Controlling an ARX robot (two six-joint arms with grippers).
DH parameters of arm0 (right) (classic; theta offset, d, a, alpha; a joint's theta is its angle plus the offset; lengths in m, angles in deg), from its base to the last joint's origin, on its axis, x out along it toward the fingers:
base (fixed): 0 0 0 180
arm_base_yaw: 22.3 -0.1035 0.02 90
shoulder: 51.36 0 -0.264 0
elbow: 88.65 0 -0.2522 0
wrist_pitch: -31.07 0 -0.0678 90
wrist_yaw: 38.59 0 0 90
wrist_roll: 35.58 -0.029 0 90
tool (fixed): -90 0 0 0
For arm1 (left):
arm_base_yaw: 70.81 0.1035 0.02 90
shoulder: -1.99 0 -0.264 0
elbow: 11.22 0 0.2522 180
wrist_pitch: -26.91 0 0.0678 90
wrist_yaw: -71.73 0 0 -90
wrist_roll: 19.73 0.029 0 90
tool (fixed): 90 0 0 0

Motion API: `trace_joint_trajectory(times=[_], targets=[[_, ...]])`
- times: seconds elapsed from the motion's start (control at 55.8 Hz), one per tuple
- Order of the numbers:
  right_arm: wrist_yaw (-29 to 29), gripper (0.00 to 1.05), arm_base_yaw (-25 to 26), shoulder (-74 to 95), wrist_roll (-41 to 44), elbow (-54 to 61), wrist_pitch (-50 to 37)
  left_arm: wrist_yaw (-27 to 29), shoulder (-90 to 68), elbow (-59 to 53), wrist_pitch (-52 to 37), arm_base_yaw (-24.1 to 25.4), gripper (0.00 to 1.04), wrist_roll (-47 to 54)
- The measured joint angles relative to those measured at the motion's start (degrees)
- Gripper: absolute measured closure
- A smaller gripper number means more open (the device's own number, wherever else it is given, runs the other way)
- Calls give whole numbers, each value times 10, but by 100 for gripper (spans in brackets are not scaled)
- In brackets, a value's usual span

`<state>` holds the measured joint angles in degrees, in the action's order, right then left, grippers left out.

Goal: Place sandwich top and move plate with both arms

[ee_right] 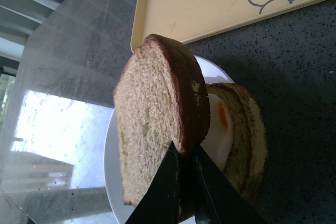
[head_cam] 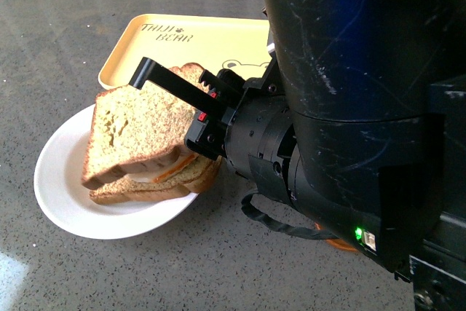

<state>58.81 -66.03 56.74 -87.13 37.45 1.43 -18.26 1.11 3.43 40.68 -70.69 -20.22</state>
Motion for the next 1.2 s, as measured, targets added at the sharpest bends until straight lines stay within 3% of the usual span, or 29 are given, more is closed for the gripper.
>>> trace_joint_trajectory(times=[0.197,0.806,1.2], targets=[[2,101,0,1,-1,2,4,0,0,0,0,0,9,0],[5,8,17,-1,-17,24,12,0,0,0,0,0,9,0],[-11,9,79,-64,-13,34,63,0,0,0,0,0,9,0]])
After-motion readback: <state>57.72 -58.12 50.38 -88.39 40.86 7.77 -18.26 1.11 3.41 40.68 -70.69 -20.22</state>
